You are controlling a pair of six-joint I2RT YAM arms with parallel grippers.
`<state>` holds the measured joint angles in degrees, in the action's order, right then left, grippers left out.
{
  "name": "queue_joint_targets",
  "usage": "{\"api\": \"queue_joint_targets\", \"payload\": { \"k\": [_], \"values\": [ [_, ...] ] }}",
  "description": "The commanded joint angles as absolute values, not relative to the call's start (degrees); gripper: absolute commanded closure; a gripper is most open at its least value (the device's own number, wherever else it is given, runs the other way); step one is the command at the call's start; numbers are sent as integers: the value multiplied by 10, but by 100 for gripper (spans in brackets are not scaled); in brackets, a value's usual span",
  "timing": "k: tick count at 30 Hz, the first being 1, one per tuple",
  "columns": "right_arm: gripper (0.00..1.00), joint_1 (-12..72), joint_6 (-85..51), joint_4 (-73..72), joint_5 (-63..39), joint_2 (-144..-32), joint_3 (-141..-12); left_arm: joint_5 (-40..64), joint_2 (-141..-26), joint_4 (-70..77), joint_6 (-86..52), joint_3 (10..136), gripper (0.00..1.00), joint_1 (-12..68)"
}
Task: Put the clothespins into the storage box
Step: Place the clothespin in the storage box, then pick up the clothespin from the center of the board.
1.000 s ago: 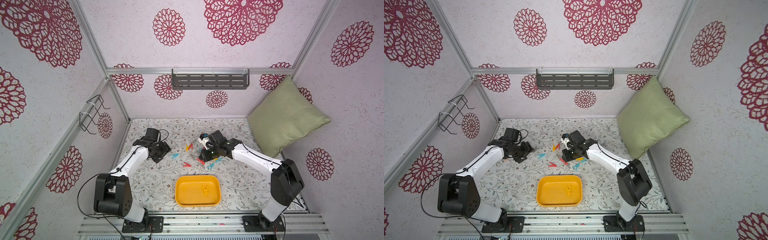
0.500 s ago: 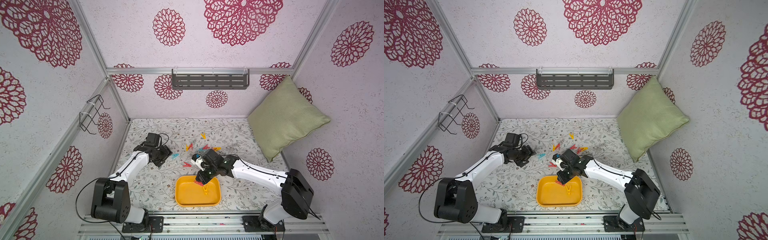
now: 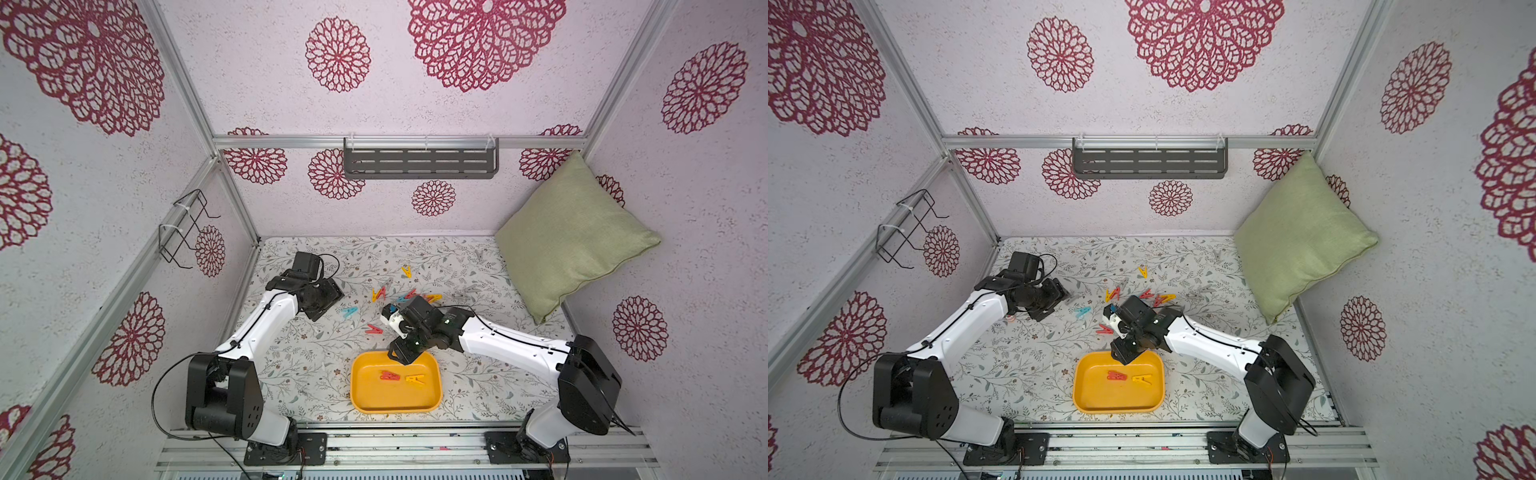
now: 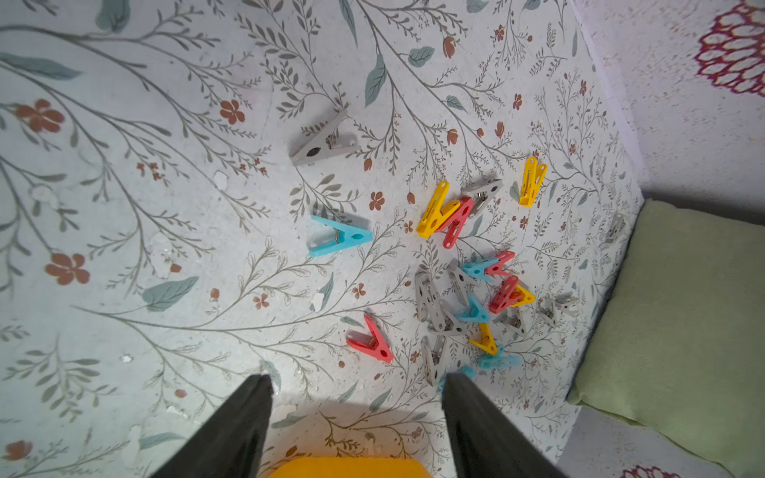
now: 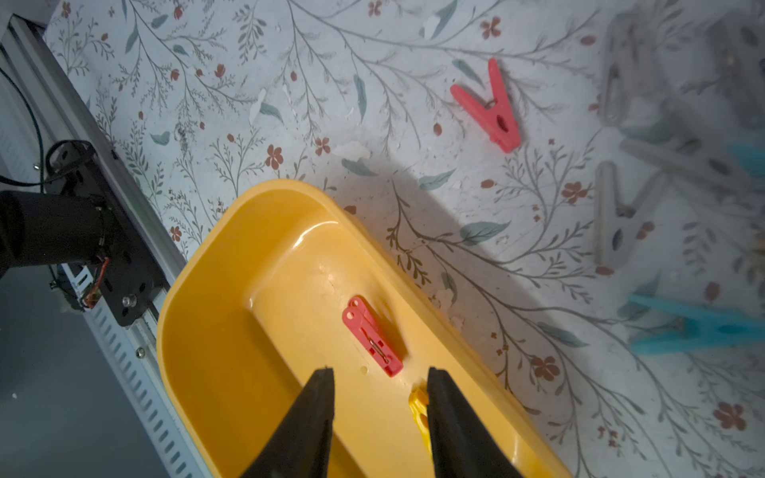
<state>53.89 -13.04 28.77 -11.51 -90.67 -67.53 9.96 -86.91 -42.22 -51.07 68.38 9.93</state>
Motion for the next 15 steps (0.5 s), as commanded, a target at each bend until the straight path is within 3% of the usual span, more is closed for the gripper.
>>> {"api": "queue_joint_targets", "payload": {
  "k": [1, 4, 15],
  "values": [
    [49, 530, -136, 286, -40, -909, -718, 67, -903, -482, -452, 722, 29, 88],
    [45, 515, -137, 283, -12, -921, -748, 55, -927, -505, -428, 747, 31, 81],
    [55, 422, -170, 298, -92, -1010, -873, 31, -1070, -574, -333, 881, 42, 64]
  ]
}}
